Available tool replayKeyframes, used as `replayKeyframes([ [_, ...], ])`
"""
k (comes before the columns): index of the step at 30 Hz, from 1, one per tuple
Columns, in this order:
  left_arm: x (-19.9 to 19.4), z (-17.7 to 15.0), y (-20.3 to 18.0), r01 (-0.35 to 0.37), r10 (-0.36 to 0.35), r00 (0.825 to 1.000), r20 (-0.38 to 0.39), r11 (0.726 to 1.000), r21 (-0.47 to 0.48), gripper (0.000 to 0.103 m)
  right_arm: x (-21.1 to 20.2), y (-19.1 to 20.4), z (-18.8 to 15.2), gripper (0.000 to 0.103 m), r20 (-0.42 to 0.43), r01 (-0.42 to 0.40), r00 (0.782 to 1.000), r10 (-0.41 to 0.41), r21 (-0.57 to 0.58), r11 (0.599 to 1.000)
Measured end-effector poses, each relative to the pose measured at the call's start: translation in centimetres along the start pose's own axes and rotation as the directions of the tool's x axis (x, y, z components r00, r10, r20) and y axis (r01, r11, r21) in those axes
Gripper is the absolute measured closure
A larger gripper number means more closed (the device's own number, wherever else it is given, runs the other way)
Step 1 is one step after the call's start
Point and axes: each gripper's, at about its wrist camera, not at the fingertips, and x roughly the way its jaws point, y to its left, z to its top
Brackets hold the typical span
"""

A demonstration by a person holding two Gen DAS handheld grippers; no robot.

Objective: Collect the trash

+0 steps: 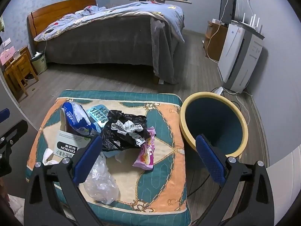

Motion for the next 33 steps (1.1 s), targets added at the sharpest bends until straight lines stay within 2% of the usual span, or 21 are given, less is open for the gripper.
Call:
replayKeyframes([
  [14,0.17,0.03,-0.40,-0.001,0.001,1.000,-0.003,1.000,0.013,0.005,0.47,-0.56,-0.12,0.006,-0.027,-0.002,1.000,0.003,0.040,0.999],
  [33,0.19,0.02,-0.49,-0.005,0.005,1.000,-0.005,1.000,0.014,0.005,0.57,-0.53,-0.16,0.006,-0.030,0.000,1.000,0.001,0.035,0.999],
])
